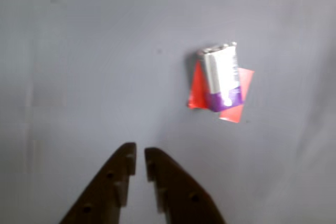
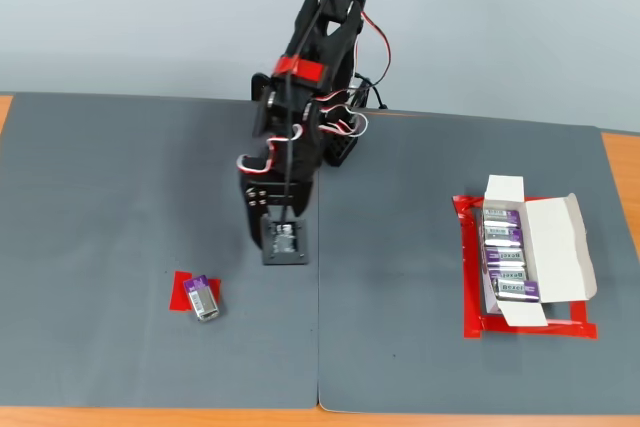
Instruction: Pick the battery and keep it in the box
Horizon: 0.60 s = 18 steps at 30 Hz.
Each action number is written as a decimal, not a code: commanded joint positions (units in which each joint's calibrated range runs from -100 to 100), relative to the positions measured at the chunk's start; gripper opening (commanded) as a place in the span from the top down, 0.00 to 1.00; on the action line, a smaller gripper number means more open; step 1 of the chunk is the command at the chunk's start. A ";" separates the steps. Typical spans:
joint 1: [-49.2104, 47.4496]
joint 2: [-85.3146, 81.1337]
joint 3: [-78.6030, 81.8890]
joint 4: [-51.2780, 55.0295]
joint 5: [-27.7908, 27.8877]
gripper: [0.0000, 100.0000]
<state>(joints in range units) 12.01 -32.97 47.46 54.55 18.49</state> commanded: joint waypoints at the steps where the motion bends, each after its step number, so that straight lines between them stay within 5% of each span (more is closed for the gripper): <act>1: 2.42 3.67 -6.44 -0.65 2.43 0.98; 18: 6.15 28.34 -28.60 -0.56 8.79 0.98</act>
<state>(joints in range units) 17.83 -5.35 23.13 54.55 27.08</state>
